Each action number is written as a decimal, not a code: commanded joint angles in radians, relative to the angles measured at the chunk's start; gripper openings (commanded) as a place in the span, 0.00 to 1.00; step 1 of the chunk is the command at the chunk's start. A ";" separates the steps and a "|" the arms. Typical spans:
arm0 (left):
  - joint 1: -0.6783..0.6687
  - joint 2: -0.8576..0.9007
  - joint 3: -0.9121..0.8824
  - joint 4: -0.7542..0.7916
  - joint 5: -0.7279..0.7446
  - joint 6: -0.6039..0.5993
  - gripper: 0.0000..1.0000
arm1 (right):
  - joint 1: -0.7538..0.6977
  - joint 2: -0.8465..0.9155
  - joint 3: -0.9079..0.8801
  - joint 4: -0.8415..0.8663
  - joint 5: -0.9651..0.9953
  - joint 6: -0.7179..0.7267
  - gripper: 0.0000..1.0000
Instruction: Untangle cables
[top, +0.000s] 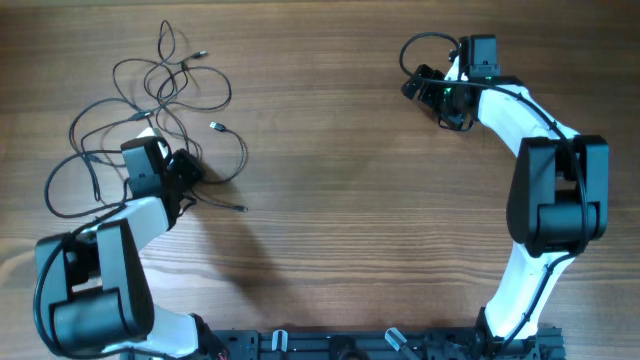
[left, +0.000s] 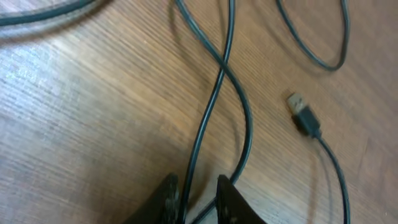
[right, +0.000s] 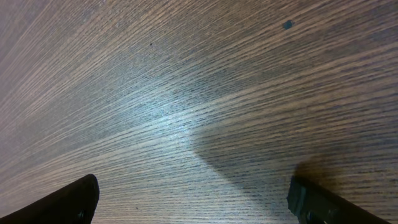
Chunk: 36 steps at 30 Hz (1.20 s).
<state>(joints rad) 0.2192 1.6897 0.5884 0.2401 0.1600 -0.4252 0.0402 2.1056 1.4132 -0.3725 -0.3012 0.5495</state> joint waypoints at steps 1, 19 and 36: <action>0.002 0.061 -0.035 0.019 0.011 -0.002 0.25 | -0.005 0.020 -0.010 0.002 0.020 0.010 1.00; -0.035 -0.338 0.081 -0.757 -0.057 -0.002 0.04 | -0.005 0.019 -0.010 0.003 0.020 0.011 1.00; -0.224 0.027 0.081 -0.634 -0.012 -0.002 0.05 | -0.005 0.019 -0.010 0.002 0.020 0.011 1.00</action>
<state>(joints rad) 0.0059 1.5944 0.7170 -0.4427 0.1703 -0.4286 0.0399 2.1056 1.4132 -0.3698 -0.3012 0.5529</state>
